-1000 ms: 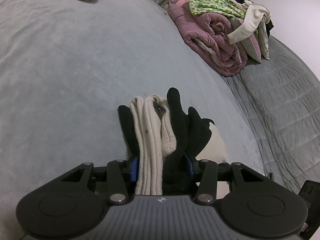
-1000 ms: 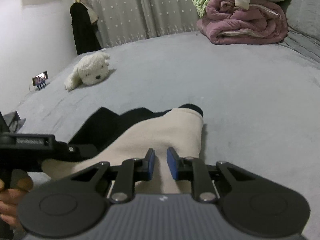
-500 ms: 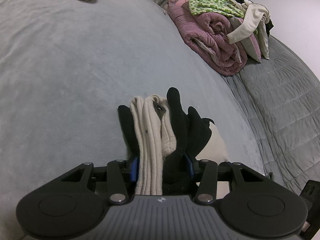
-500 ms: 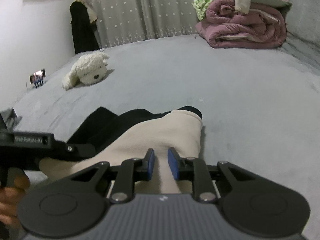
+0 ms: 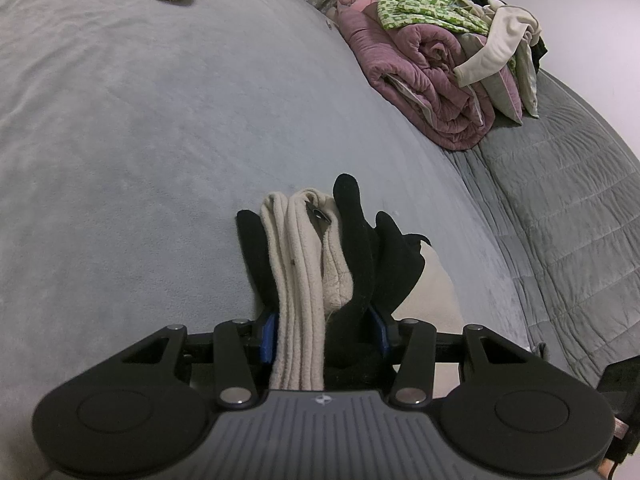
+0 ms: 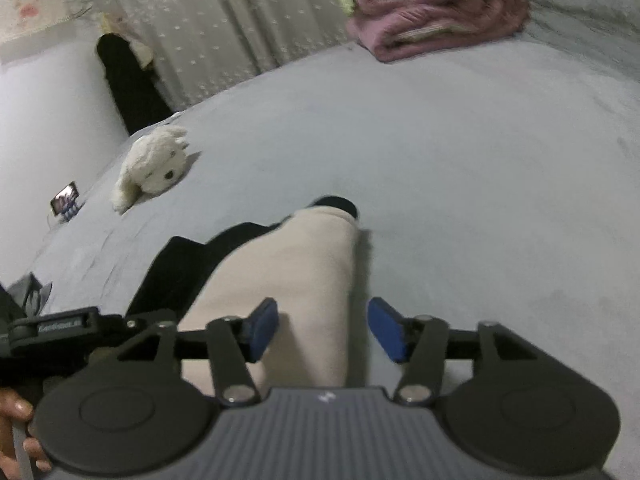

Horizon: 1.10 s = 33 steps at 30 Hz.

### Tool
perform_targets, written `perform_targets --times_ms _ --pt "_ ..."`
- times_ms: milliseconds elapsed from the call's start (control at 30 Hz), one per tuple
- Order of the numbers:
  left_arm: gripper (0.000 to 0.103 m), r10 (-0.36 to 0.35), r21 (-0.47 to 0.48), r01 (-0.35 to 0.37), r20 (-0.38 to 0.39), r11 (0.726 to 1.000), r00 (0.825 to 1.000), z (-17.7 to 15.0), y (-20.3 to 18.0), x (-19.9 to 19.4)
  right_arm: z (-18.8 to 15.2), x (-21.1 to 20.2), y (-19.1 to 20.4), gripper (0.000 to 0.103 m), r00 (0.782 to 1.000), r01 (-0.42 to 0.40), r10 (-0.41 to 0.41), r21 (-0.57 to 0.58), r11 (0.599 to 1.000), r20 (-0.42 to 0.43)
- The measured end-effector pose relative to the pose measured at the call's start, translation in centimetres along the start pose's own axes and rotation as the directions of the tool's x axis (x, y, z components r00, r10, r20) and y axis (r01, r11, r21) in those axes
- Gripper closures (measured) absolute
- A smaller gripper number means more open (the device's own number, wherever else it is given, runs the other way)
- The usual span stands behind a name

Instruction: Fold clothes

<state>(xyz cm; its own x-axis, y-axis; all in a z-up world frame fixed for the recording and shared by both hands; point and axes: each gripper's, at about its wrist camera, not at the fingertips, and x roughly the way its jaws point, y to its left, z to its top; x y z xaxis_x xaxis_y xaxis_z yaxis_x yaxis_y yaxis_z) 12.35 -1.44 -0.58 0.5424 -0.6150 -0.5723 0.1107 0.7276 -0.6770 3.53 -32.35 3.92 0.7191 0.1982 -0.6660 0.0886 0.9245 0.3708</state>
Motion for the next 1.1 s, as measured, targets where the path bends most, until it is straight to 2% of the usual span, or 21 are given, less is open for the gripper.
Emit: perform_targets --times_ms 67,200,367,500,600,833,900,967,1100 --pt "0.057 0.0 0.0 0.0 0.0 1.0 1.0 0.0 -0.1 0.1 -0.1 0.4 -1.3 0.048 0.998 -0.05 0.052 0.094 0.994 -0.027" --pt "0.057 -0.001 -0.001 0.001 -0.003 1.0 1.0 0.0 0.0 0.0 -0.2 1.1 -3.3 0.046 0.985 -0.136 0.158 0.25 0.959 -0.069" --pt "0.057 -0.001 -0.001 0.001 -0.003 1.0 1.0 0.0 0.1 0.0 -0.8 2.0 -4.8 0.037 0.967 -0.189 0.238 0.368 0.911 -0.094" --pt "0.057 -0.001 -0.001 0.001 -0.003 1.0 1.0 -0.1 0.2 0.0 -1.0 2.4 -4.5 0.03 0.964 -0.195 0.244 0.352 0.916 -0.102" --pt "0.057 -0.001 -0.001 0.001 -0.002 1.0 1.0 -0.1 0.3 -0.1 -1.2 2.6 -4.2 0.029 0.963 -0.201 0.249 0.333 0.921 -0.107" --pt "0.057 0.006 0.003 -0.006 0.0 1.0 1.0 0.0 0.0 0.1 -1.5 3.4 -4.3 0.028 0.956 -0.239 0.285 0.377 0.895 -0.069" --pt "0.056 0.012 0.007 -0.012 0.0 1.0 1.0 0.0 -0.2 0.2 -1.6 3.6 -3.9 0.028 0.958 -0.243 0.281 0.352 0.904 -0.058" --pt "0.056 0.016 0.008 -0.016 -0.007 1.0 1.0 0.2 -0.2 0.2 -1.8 3.6 -3.4 0.031 0.963 -0.238 0.266 0.321 0.917 -0.047" --pt "0.056 0.02 0.005 -0.02 -0.015 1.0 1.0 0.3 -0.2 0.3 -2.2 3.7 -2.5 0.045 0.971 -0.223 0.239 0.29 0.931 -0.021"
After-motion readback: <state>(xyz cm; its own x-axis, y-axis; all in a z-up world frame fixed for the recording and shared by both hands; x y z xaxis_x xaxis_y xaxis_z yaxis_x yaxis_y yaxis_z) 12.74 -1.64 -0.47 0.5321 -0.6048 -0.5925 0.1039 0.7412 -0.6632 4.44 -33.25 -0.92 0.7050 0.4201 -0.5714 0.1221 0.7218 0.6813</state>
